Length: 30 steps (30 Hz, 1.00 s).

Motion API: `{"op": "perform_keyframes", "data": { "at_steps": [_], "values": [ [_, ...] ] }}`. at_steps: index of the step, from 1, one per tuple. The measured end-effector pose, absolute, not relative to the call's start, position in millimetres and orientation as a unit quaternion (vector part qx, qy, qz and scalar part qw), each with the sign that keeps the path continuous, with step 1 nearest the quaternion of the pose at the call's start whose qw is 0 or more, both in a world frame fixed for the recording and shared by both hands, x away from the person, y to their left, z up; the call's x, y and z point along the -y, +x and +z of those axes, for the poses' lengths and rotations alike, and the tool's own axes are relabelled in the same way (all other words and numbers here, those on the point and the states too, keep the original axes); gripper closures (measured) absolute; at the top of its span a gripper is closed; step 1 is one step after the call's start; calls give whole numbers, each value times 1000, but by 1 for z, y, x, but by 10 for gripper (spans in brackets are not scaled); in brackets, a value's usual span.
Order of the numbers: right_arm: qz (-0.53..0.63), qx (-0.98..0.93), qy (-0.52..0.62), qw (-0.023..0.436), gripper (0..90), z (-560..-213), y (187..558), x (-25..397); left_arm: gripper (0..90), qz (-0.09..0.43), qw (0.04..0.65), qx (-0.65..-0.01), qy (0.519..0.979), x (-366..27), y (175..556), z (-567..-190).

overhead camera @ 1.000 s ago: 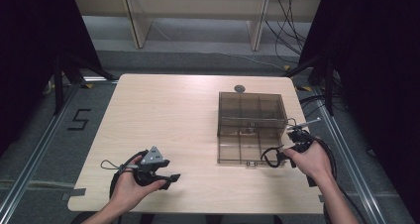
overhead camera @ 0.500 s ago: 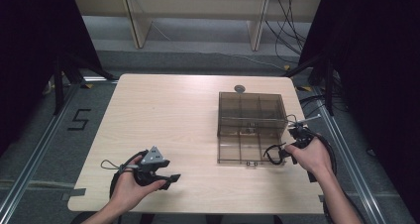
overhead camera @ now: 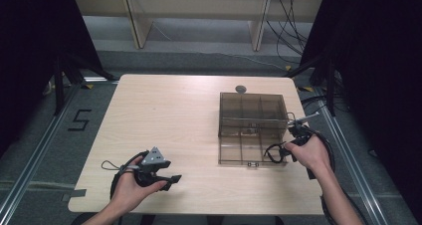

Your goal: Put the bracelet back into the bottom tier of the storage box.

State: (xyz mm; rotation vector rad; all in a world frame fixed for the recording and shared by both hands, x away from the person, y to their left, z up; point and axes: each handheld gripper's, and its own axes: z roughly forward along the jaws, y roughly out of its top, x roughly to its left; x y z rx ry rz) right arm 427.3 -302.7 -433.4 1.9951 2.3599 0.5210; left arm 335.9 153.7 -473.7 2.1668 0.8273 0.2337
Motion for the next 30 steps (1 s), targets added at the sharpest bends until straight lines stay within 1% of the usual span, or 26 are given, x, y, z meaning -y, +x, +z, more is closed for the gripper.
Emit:
{"op": "perform_keyframes", "data": {
  "at_steps": [2, 3, 5, 7, 9, 15, 17, 19, 20, 21, 22, 29, 30],
  "values": [
    [164, -754, 636, 11, 838, -435, 429, 302, 354, 91, 394, -327, 854, -154, 336, -474],
    [167, -725, 668, -6, 838, -433, 427, 294, 354, 92, 394, -326, 854, -154, 336, -474],
    [158, -753, 638, 8, 839, -434, 432, 300, 354, 92, 395, -326, 854, -154, 336, -474],
    [167, -745, 646, 4, 839, -435, 432, 297, 354, 92, 394, -326, 854, -154, 336, -474],
    [165, -756, 633, 11, 839, -436, 434, 299, 354, 91, 394, -326, 854, -154, 336, -474],
    [160, -757, 633, 9, 839, -437, 437, 299, 354, 91, 395, -326, 854, -154, 336, -474],
    [159, -755, 636, 14, 839, -438, 437, 299, 354, 91, 394, -328, 854, -154, 336, -474],
    [157, -758, 633, 12, 839, -438, 438, 298, 354, 91, 395, -326, 854, -154, 336, -474],
    [162, -743, 649, 9, 839, -439, 437, 295, 354, 91, 394, -326, 854, -154, 336, -474],
    [152, -735, 661, -3, 839, -437, 437, 292, 355, 90, 395, -325, 855, -154, 336, -474],
    [149, -758, 635, 17, 839, -439, 439, 298, 354, 90, 395, -326, 854, -154, 336, -474],
    [150, -765, 627, 16, 839, -445, 441, 297, 354, 90, 394, -325, 855, -154, 336, -474],
    [154, -763, 628, 21, 839, -447, 441, 296, 354, 90, 394, -325, 855, -154, 336, -474]
  ]
}}
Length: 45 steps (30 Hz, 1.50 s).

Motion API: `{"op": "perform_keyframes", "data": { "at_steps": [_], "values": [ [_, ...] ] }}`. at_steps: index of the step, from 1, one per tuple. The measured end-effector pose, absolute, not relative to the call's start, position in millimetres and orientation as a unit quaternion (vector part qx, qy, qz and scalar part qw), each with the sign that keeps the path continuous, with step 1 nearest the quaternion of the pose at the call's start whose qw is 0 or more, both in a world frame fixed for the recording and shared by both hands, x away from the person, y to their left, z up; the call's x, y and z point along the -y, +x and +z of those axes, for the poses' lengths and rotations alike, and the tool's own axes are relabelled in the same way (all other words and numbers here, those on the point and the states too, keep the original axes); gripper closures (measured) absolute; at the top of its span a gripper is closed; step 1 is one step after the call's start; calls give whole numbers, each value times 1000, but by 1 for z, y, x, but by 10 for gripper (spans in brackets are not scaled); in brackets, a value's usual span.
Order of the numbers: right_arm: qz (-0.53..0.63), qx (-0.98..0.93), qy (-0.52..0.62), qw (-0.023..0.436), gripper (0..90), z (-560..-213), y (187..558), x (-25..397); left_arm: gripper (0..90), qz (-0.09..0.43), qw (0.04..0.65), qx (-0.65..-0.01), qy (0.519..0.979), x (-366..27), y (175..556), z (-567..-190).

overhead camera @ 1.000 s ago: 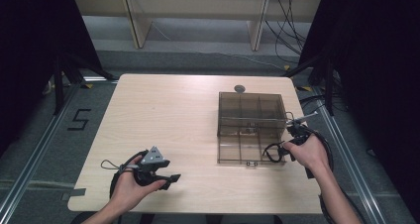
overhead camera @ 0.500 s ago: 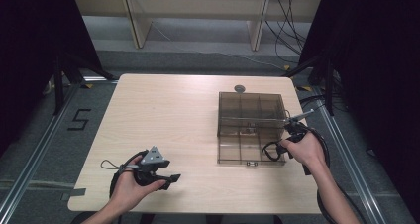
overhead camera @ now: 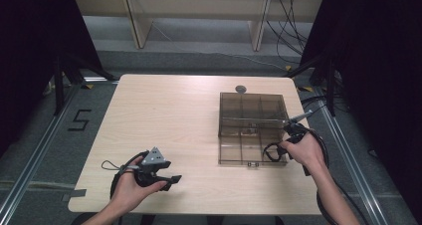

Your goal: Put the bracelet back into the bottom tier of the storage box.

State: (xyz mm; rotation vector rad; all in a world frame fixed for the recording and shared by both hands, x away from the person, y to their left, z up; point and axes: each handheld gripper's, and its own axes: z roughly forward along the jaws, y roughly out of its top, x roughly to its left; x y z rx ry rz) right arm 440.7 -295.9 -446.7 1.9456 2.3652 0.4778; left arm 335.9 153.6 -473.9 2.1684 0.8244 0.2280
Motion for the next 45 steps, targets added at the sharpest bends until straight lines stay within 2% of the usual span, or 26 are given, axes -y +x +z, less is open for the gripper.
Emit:
{"op": "perform_keyframes", "data": {
  "at_steps": [23, 25, 30, 39, 45],
  "values": [
    [126, -762, 636, 10, 836, -458, 442, 288, 354, 86, 395, -330, 853, -153, 335, -474],
    [137, -778, 613, 24, 835, -462, 444, 292, 354, 89, 395, -329, 853, -153, 335, -474],
    [128, -765, 632, 12, 827, -464, 442, 289, 354, 86, 395, -330, 853, -153, 335, -474],
    [143, -750, 646, 22, 739, -450, 439, 289, 354, 93, 391, -323, 857, -153, 336, -474],
    [155, -759, 631, 36, 755, -438, 443, 293, 354, 90, 393, -322, 857, -152, 336, -474]
  ]
}}
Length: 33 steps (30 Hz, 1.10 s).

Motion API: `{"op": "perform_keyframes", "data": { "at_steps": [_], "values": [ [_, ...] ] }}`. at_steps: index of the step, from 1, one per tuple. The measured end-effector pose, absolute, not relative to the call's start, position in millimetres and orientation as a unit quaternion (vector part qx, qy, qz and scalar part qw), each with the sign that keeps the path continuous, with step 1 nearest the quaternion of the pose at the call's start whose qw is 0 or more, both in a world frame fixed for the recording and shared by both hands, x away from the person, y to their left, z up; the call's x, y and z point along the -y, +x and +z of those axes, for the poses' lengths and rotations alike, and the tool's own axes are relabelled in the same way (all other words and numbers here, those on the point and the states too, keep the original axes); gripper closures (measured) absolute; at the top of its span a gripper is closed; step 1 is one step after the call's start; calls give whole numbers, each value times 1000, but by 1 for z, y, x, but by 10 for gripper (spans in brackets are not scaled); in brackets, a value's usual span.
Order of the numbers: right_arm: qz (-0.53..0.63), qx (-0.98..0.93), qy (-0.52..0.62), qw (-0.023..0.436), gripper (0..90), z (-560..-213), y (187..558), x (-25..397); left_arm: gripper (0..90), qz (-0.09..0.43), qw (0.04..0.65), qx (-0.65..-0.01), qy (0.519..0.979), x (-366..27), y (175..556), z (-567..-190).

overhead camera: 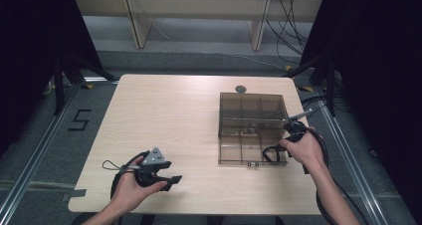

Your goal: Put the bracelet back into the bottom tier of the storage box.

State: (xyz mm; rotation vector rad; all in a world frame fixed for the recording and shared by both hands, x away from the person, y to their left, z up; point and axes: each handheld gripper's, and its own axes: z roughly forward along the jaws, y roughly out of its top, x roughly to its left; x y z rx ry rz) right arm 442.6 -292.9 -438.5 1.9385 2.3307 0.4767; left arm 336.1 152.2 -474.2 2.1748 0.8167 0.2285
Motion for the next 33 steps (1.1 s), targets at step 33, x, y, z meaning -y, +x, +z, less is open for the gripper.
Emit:
{"op": "perform_keyframes", "data": {
  "at_steps": [33],
  "values": [
    [145, -788, 595, 61, 894, -457, 452, 285, 354, 88, 392, -323, 857, -153, 336, -475]
  ]
}}
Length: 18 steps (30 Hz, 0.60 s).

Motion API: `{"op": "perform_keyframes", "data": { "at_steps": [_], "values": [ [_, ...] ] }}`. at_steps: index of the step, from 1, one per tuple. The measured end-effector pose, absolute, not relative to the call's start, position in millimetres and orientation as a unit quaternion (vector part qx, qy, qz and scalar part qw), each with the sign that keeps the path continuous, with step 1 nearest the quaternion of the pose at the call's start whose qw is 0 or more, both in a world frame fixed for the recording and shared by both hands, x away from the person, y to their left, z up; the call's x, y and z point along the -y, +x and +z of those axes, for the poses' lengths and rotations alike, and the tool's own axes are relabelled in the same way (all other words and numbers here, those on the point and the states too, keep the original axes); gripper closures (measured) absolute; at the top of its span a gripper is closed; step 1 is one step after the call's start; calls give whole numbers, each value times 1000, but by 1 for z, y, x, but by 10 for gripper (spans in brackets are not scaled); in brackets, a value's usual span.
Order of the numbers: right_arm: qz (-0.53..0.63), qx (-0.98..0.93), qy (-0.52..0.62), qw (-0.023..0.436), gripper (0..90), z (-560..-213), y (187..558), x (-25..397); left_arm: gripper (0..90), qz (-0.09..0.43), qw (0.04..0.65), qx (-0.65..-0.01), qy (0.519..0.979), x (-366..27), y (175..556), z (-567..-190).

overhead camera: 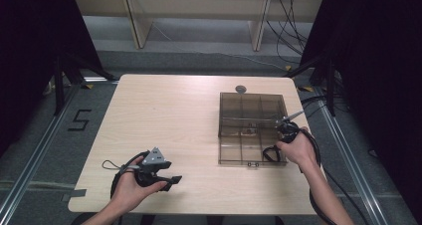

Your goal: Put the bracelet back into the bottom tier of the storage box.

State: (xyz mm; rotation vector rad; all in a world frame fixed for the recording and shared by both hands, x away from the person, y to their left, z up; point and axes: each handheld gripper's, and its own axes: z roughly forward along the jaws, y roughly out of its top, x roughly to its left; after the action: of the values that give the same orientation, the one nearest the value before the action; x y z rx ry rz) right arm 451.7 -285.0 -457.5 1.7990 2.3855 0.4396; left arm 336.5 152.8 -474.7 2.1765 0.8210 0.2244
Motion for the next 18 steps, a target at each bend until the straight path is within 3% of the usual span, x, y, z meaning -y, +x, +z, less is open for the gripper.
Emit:
{"op": "perform_keyframes", "data": {
  "at_steps": [18],
  "values": [
    [151, -781, 604, 55, 839, -448, 435, 292, 354, 86, 393, -331, 853, -153, 336, -475]
  ]
}}
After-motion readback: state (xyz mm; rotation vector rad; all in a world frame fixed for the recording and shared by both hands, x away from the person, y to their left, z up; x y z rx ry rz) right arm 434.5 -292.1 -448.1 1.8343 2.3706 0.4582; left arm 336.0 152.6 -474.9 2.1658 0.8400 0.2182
